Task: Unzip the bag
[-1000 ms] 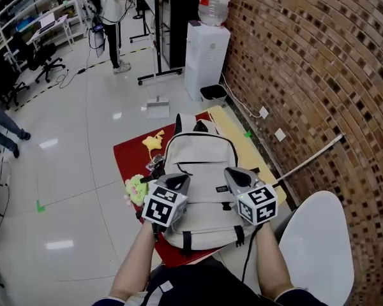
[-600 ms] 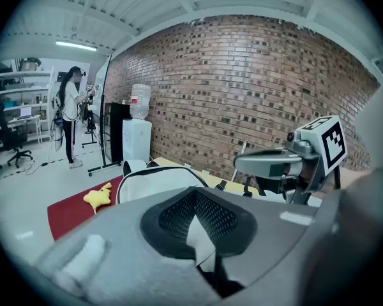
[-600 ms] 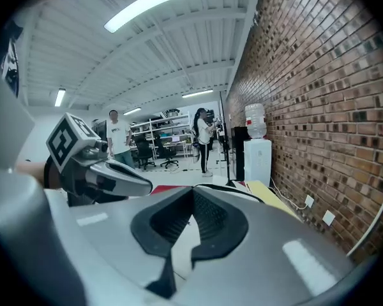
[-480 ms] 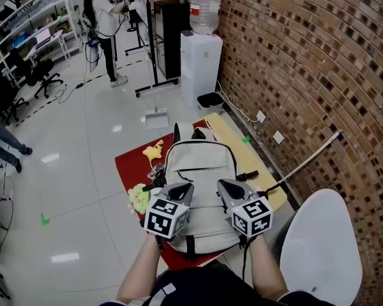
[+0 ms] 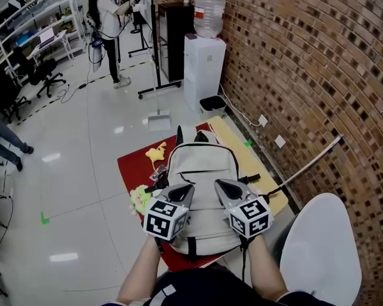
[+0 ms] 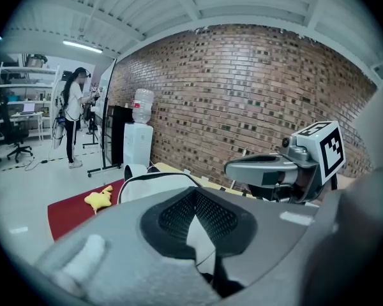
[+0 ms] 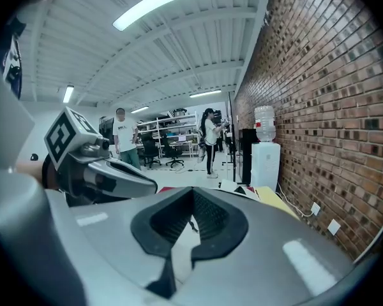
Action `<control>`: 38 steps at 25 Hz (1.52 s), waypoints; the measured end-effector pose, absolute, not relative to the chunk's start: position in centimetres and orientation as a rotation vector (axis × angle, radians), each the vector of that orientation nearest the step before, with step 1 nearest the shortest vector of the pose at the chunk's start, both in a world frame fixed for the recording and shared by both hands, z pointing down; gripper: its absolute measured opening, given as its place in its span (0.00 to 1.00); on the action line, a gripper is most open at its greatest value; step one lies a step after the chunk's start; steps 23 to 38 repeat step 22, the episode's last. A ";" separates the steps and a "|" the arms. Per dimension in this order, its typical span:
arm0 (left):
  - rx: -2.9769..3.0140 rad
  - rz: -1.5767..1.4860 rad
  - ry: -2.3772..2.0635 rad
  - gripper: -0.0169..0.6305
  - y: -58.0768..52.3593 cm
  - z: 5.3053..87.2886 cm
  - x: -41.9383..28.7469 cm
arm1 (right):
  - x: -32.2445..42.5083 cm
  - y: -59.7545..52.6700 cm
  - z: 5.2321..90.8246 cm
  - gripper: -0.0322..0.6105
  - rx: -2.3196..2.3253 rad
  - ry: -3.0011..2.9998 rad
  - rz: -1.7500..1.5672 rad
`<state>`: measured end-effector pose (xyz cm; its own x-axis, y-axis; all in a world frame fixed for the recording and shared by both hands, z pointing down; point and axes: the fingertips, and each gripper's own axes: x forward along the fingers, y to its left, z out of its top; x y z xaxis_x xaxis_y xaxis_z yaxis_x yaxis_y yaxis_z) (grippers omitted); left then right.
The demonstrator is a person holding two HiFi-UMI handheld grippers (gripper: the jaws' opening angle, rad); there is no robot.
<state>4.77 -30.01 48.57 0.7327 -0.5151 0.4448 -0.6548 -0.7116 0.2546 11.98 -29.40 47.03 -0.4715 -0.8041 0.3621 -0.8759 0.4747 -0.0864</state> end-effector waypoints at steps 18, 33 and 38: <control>2.531 0.506 -0.897 0.03 -30.0 49.0 4.9 | 11.8 -29.6 47.3 0.06 1.422 -2.470 0.394; 2.526 0.503 -0.892 0.03 -30.0 49.1 5.0 | 11.8 -29.6 47.1 0.06 1.424 -2.475 0.393; 2.526 0.503 -0.892 0.03 -30.0 49.1 5.0 | 11.8 -29.6 47.1 0.06 1.424 -2.475 0.393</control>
